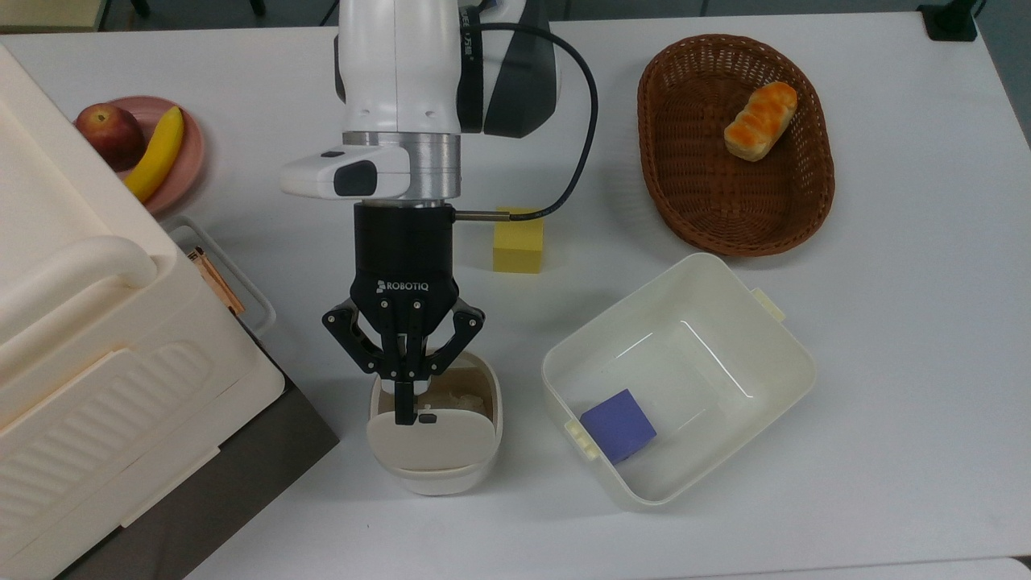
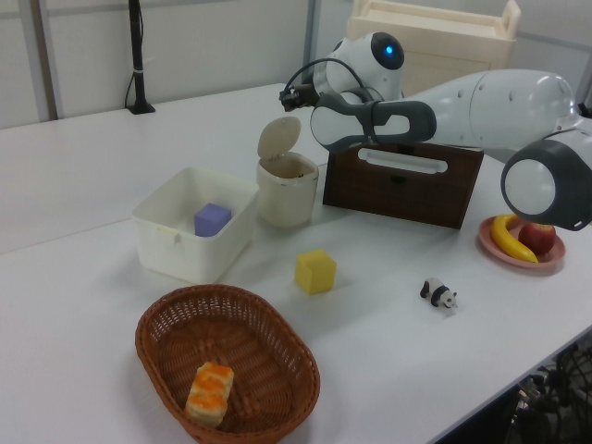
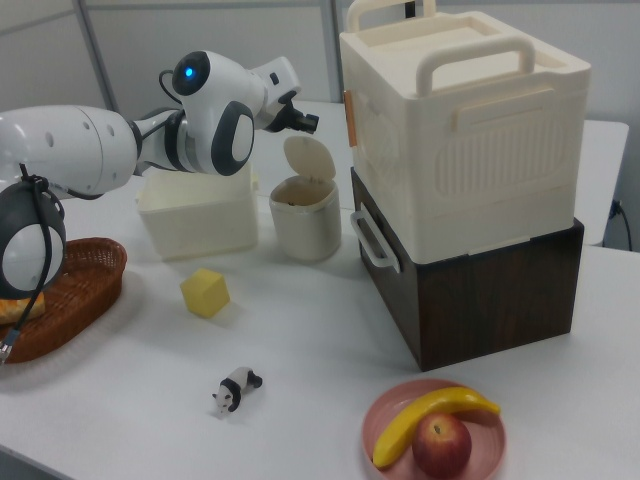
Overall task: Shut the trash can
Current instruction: 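Lower the gripper behind the raised lid of the trash can, then push the raised lid forward and down onto the trash can rim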
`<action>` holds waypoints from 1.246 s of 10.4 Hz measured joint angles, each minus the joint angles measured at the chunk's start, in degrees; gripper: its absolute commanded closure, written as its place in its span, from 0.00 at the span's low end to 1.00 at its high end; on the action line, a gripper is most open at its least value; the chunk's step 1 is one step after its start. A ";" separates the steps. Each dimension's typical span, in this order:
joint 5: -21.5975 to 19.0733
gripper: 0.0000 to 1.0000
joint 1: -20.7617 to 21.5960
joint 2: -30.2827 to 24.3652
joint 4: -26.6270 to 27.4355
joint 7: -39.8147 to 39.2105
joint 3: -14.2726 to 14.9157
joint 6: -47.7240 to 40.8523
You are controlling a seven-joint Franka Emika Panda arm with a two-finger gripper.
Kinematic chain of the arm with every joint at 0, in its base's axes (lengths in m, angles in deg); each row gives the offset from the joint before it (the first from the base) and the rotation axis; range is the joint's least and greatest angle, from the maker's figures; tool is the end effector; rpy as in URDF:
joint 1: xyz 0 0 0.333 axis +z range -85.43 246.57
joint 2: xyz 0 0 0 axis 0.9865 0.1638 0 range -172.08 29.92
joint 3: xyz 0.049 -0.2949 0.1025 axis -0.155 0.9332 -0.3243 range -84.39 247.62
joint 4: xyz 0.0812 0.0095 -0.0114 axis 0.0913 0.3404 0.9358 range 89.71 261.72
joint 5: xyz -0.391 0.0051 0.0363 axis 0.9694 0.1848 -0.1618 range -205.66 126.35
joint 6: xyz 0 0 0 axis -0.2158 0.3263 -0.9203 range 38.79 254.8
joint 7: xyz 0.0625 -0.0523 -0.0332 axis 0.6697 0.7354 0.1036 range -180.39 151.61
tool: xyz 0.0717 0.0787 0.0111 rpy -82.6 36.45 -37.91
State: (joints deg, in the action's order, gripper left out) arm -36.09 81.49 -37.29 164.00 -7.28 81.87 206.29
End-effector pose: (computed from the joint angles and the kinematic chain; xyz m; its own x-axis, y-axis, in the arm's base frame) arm 0.7692 0.0137 0.4912 0.5802 -0.0543 0.8126 -0.0365 -0.9985 -0.0407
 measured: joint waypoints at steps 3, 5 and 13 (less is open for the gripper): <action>0.73 1.00 0.01 0.33 0.00 0.00 -0.01 0.12; 1.33 1.00 0.00 0.49 0.00 0.00 -0.02 0.12; 5.71 1.00 -0.65 -0.12 2.81 -0.01 -1.52 0.12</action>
State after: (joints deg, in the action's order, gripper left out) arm -30.38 80.84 -37.41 166.81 -7.28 80.34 206.42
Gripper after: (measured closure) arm 0.991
